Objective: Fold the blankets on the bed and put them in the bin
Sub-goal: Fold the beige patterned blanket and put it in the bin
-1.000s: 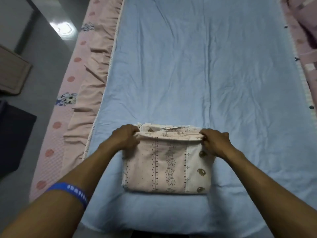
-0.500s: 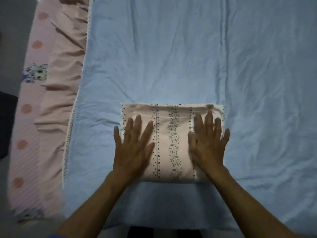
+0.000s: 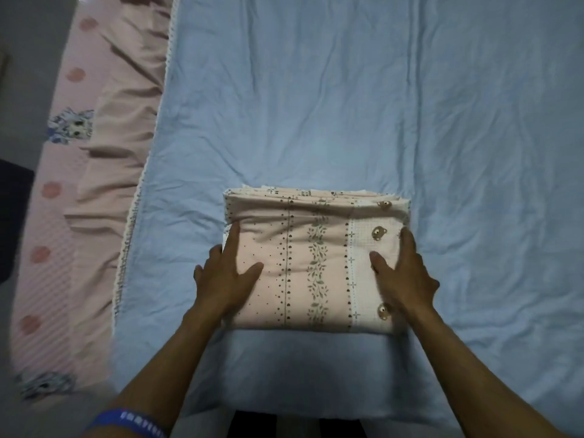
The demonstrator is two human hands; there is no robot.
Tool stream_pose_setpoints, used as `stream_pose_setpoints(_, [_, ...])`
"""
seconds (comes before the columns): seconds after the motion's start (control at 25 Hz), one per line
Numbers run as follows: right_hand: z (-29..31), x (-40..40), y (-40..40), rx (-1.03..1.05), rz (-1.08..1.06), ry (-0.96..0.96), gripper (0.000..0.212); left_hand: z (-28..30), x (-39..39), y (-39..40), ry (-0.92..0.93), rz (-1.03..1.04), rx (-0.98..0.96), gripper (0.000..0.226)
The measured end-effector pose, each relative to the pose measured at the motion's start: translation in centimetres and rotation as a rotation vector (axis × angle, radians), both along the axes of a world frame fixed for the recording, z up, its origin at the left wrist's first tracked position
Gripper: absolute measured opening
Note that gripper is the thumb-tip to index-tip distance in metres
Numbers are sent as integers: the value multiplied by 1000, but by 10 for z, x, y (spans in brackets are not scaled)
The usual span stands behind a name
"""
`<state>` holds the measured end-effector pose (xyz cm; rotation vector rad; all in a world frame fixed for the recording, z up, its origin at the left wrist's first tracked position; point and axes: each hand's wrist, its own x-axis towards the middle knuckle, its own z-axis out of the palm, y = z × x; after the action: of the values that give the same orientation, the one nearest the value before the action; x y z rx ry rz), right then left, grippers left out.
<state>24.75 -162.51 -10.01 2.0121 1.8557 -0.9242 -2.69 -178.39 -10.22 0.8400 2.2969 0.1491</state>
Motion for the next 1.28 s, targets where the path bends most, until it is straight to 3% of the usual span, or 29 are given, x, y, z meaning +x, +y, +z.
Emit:
stream_pose_setpoints(0.12, [8, -4, 1, -58, 177, 110, 84, -2, -8, 12, -81, -45, -49, 108])
stream_pose_setpoints(0.24, [22, -12, -9, 80, 238, 218, 76, 17, -2, 13, -58, -47, -28, 105])
stream_pose_setpoints(0.44, [109, -27, -37, 181, 352, 199, 69, 107, 16, -27, 59, -6, 40, 98])
stream_pose_setpoints(0.6, [178, -74, -61, 171, 509, 311, 70, 197, -5, -110, 23, 233, 100, 99])
stream_pose_setpoints(0.76, [255, -162, -108, 116, 684, 424, 64, 290, -51, -203, -11, 522, 187, 96])
stream_pose_setpoints(0.88, [289, -234, -152, 104, 774, 496, 63, 322, -98, -275, -15, 631, 261, 94])
stream_pose_setpoints(1.28, [315, -523, -372, 85, 997, 499, 58, 318, -298, -531, -184, 950, 310, 99])
